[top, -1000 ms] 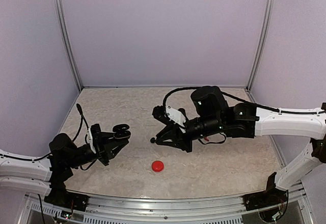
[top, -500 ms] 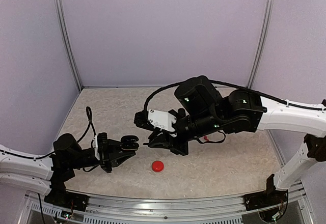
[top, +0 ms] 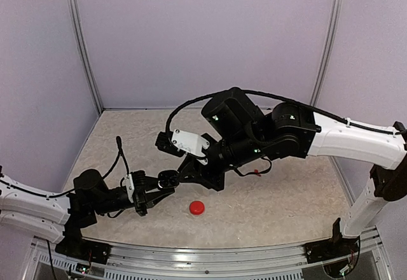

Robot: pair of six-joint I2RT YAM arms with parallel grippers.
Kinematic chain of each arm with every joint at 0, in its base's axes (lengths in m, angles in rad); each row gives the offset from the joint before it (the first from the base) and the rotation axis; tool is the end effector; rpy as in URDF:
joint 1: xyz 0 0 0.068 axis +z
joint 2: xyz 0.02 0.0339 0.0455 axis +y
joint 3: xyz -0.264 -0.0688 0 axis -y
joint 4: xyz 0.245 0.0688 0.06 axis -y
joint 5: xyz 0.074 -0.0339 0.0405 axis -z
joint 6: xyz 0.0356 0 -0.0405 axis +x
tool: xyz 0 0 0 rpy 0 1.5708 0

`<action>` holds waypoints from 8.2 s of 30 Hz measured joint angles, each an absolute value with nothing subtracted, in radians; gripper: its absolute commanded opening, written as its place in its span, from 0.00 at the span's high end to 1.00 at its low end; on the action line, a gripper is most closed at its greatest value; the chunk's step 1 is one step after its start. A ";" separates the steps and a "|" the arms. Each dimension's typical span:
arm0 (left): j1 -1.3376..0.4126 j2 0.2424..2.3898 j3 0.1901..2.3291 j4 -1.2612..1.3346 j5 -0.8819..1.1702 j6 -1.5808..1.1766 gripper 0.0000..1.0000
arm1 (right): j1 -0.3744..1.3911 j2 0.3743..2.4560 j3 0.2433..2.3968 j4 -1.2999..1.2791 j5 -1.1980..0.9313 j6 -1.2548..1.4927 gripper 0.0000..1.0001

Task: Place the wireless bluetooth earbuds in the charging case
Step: Insert the left earbud into the left side groove of the charging case, then close the charging case with the earbuds.

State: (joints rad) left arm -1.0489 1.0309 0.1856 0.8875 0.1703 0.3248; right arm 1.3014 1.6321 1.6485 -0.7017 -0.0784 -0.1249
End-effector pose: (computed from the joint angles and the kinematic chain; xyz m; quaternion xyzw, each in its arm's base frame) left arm 0.0948 -0.1770 0.2011 0.4847 0.4942 -0.3098 0.6518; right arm 0.0944 0.3525 0.3717 -0.6034 0.6719 0.2670 0.3365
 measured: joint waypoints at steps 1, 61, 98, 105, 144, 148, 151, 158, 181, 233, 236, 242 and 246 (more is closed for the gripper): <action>-1.053 1.037 0.186 0.888 0.160 0.332 1.00 | 1.301 1.637 1.660 -0.707 -0.080 -0.117 0.87; -1.209 1.164 0.199 1.047 -0.237 0.567 1.00 | 1.285 1.810 1.815 -0.804 -0.047 0.175 0.90; -1.211 1.215 0.204 1.094 -0.225 0.498 1.00 | 1.287 1.902 1.969 -0.924 -0.022 0.173 0.61; -1.207 1.219 0.205 1.104 -0.224 0.479 1.00 | 1.288 1.901 1.965 -0.910 -0.026 0.163 0.58; -1.041 1.073 0.184 1.179 0.132 0.116 1.00 | 1.288 1.489 1.470 -0.479 0.017 -0.080 0.39; -1.008 1.046 0.183 1.179 0.173 0.019 1.00 | 1.288 1.430 1.424 -0.430 0.032 -0.084 0.37; -0.989 1.032 0.183 1.179 0.200 -0.048 1.00 | 1.282 1.383 1.369 -0.380 0.033 -0.082 0.36; -0.980 1.000 0.183 1.163 0.265 -0.160 1.00 | 1.245 1.332 1.251 -0.282 -0.028 -0.084 0.29; -1.032 1.034 0.239 1.061 0.350 -0.220 1.00 | 1.221 1.531 1.394 -0.184 -0.334 -0.170 0.28; -0.977 1.068 0.272 1.006 0.228 -0.266 1.00 | 1.181 1.513 1.368 -0.242 -0.553 -0.182 0.21; -0.908 1.069 0.300 0.922 0.170 -0.319 0.93 | 1.167 1.454 1.303 -0.199 -0.467 -0.157 0.14; -0.727 1.092 0.429 0.733 0.064 -0.413 0.92 | 1.142 1.354 1.179 -0.079 -0.222 -0.094 0.00; -0.569 1.159 0.523 0.621 0.019 -0.467 0.96 | 1.137 1.317 1.104 -0.014 -0.075 -0.065 0.00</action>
State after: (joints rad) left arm -0.5690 1.1591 0.5228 0.6212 0.0193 -0.4671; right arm 1.1374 1.3174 1.1038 -0.0143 -0.0746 -0.0647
